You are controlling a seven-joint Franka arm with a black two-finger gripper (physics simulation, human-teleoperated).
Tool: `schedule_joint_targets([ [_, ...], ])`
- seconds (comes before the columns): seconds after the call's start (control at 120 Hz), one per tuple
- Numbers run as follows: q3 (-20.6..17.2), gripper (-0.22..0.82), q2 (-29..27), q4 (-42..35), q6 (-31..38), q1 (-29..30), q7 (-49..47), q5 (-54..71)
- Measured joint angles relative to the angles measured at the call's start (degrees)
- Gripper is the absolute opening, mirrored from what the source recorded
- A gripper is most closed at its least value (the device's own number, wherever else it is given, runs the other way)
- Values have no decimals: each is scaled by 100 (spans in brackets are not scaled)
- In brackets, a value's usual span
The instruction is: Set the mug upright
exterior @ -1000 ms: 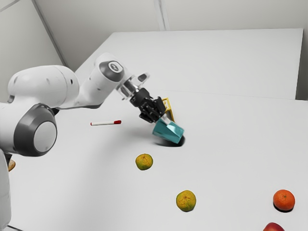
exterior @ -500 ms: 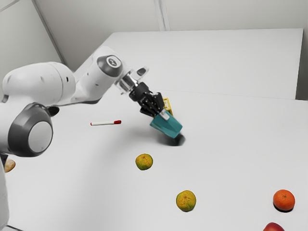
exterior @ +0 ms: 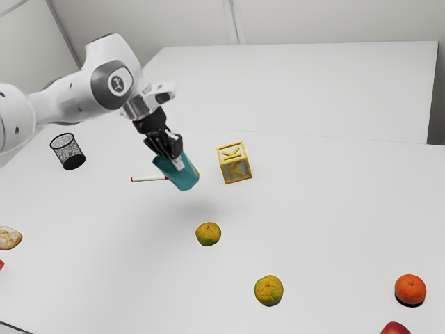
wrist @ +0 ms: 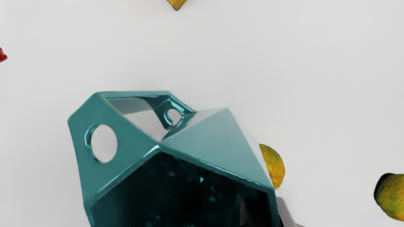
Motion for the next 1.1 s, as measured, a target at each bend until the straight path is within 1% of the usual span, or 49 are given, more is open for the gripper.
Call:
schedule_joint_targets([
  [0.117, -141, -18, -37, -199, 68, 51, -62, 1195],
  [0.208, -179, -18, -20, -405, 88, -150, -179, 2003],
  [0.3, -199, -18, 80, -490, 95, -402, -331, 2496],
  [0.367, -203, -18, 114, -518, 112, -474, -433, 2685],
  [0.542, -203, -18, 238, -544, 183, -373, -678, 2834],
  [0.8, -202, -18, 495, -545, 327, -386, -943, 2673],
  [1.1, -201, -18, 725, -545, 741, -387, -1145, 2373],
])
